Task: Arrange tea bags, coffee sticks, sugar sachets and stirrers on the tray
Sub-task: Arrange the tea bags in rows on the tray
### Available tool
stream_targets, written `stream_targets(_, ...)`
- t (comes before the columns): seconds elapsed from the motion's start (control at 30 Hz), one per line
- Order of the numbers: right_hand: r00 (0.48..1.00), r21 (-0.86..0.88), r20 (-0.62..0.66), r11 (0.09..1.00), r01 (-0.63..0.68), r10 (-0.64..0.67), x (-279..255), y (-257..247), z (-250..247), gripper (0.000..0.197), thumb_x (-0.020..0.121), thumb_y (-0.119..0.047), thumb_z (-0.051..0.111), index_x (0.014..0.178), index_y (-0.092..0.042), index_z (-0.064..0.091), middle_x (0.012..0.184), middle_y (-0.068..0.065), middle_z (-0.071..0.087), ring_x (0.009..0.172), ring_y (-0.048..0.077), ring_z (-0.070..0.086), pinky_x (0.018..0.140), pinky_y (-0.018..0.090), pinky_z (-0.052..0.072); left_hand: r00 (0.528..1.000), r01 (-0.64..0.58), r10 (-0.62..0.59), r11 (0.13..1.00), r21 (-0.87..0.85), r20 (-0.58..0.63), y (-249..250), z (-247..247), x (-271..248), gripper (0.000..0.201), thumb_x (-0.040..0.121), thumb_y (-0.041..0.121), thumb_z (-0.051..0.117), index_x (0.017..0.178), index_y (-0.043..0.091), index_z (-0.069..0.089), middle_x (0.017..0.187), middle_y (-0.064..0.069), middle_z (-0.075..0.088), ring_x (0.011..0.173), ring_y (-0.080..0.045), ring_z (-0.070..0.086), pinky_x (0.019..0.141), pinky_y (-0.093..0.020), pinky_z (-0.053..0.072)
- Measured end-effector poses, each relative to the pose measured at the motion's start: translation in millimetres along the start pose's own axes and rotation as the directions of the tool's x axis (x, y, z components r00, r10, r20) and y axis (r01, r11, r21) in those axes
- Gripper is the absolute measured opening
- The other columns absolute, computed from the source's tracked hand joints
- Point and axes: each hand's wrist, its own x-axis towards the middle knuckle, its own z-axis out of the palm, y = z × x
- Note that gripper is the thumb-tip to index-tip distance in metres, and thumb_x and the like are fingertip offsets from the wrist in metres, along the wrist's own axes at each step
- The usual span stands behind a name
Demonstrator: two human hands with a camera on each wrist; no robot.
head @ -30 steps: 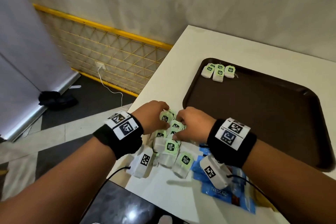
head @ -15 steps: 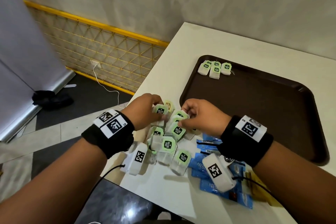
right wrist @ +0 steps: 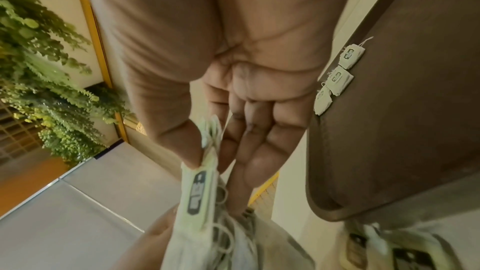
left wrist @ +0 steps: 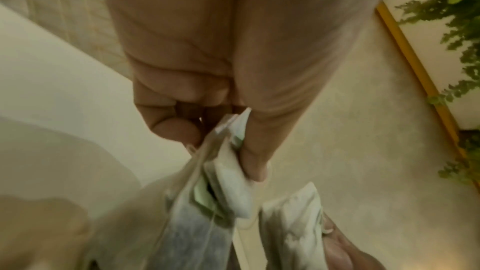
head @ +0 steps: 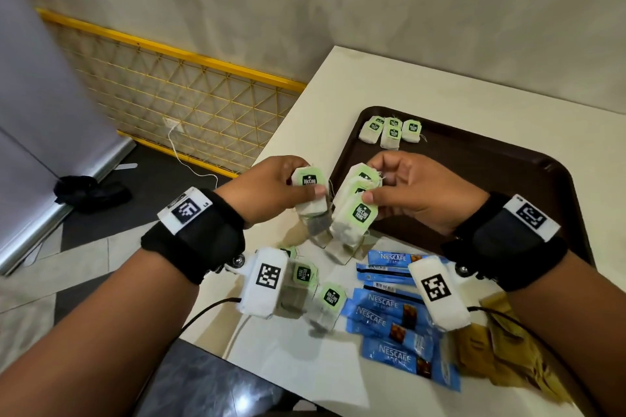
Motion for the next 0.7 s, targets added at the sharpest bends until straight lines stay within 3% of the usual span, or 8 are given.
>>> stream_targets(0.1,1.000,0.052,0.012,0.998,0.026,-0.027,-2,-10,-5,0.026,0.069,-0.003,0.068,0.092,-0.010,0.058,0.087,0.011,0.071,0.075,0.020,0.070,0.061,0.028,0.057,0.999,-0.037,0.036,0.984,-0.175,-0.009,9,10,12,0.012,0.090,0.019,0.065,0.078,0.019,0.061,0.066,0.010,0.063,0.059,-0.005,0.052,0.058,-0.018,0.040)
stream_targets(0.23,0.998,0.055,0.014,0.997,0.059,-0.060,-2,-19,-12,0.030,0.069,-0.005,0.068,0.096,-0.010,0.059,0.089,0.009,0.073,0.080,0.022,0.071,0.069,0.032,0.060,0.999,-0.029,0.033,0.887,-0.461,-0.001,18,25,29,0.005,0.094,0.015,0.059,0.092,0.012,0.061,0.083,-0.001,0.068,0.075,-0.013,0.064,0.072,-0.027,0.053)
stream_targets(0.3,0.997,0.014,-0.022,0.997,0.075,-0.074,1,-20,-17,0.028,0.070,-0.005,0.069,0.096,-0.011,0.060,0.090,0.010,0.073,0.080,0.021,0.071,0.070,0.032,0.058,1.000,0.012,-0.003,0.825,-0.566,0.017,22,34,38,0.021,0.095,0.021,0.057,0.108,0.005,0.058,0.087,-0.002,0.069,0.075,-0.013,0.067,0.070,-0.030,0.055)
stream_targets(0.37,0.992,-0.061,-0.083,0.994,0.090,-0.095,8,-20,-21,0.024,0.076,0.000,0.069,0.096,-0.011,0.060,0.089,0.011,0.072,0.074,0.019,0.069,0.064,0.029,0.055,0.998,0.052,-0.027,0.769,-0.637,0.049,24,44,48,0.046,0.091,0.030,0.058,0.125,0.001,0.050,0.100,-0.011,0.067,0.081,-0.020,0.067,0.071,-0.035,0.054)
stream_targets(0.43,0.984,-0.159,-0.142,0.984,0.084,-0.107,14,-18,-27,0.022,0.081,0.003,0.067,0.096,-0.011,0.060,0.088,0.012,0.072,0.071,0.019,0.065,0.057,0.027,0.049,0.995,0.096,-0.083,0.721,-0.686,0.052,26,51,58,0.039,0.094,0.032,0.056,0.124,0.008,0.049,0.101,-0.010,0.067,0.080,-0.021,0.068,0.067,-0.037,0.054)
stream_targets(0.53,0.974,-0.261,-0.200,0.964,0.050,-0.104,22,-16,-36,0.021,0.082,0.002,0.066,0.094,-0.014,0.059,0.089,0.015,0.071,0.077,0.027,0.060,0.054,0.025,0.044,0.988,0.145,-0.130,0.663,-0.734,0.077,30,56,69,0.019,0.100,0.035,0.045,0.108,0.019,0.048,0.096,-0.004,0.069,0.077,-0.020,0.070,0.062,-0.037,0.056)
stream_targets(0.6,0.970,-0.295,-0.218,0.955,0.036,-0.104,28,-15,-42,0.021,0.082,0.001,0.067,0.093,-0.015,0.058,0.090,0.018,0.069,0.078,0.027,0.057,0.053,0.025,0.042,0.987,0.159,-0.121,0.661,-0.734,0.105,35,58,74,0.024,0.097,0.035,0.050,0.113,0.018,0.045,0.104,-0.008,0.067,0.087,-0.025,0.069,0.073,-0.045,0.057)
stream_targets(0.7,0.964,-0.321,-0.238,0.946,0.036,-0.118,36,-14,-50,0.021,0.081,0.000,0.068,0.092,-0.015,0.059,0.085,0.014,0.067,0.071,0.024,0.055,0.051,0.021,0.040,0.990,0.141,-0.108,0.704,-0.696,0.091,35,61,83,0.038,0.090,0.009,0.060,0.122,0.015,0.041,0.112,-0.010,0.063,0.097,-0.027,0.066,0.086,-0.054,0.052)
